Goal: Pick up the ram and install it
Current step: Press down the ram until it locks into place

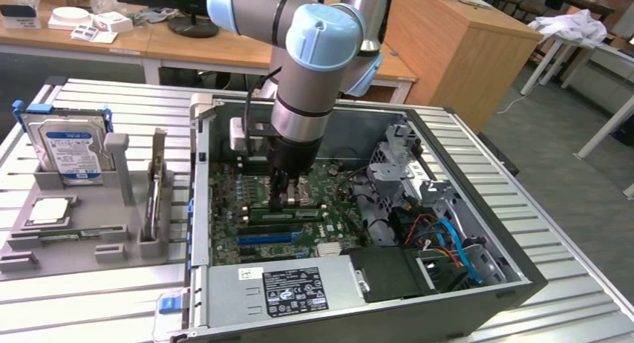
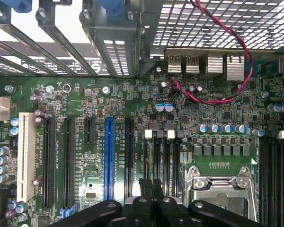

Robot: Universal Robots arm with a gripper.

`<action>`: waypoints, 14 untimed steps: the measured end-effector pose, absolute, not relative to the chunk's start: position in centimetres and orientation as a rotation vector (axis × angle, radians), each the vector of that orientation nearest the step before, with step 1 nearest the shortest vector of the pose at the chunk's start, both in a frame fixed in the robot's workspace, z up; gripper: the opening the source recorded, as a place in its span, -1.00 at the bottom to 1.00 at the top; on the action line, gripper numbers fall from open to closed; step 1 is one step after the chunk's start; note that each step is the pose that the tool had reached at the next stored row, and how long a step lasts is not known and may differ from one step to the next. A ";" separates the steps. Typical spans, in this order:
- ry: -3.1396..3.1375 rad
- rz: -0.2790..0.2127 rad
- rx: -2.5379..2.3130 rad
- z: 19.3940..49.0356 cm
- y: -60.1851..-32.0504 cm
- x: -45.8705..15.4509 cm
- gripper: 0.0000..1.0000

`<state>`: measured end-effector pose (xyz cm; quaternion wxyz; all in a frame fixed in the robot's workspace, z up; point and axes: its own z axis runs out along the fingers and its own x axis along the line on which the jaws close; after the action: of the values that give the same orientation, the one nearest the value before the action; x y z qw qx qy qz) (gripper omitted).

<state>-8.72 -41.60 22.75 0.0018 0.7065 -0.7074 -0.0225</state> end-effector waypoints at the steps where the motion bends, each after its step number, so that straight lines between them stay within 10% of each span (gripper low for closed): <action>1: -2.220 -0.071 2.217 22.7 -41.6 -8.7 -0.79; 14: -2.221 -0.072 2.218 22.5 -41.6 -8.7 -0.79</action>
<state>-8.72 -41.59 22.54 0.0010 0.7065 -0.7074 -0.0230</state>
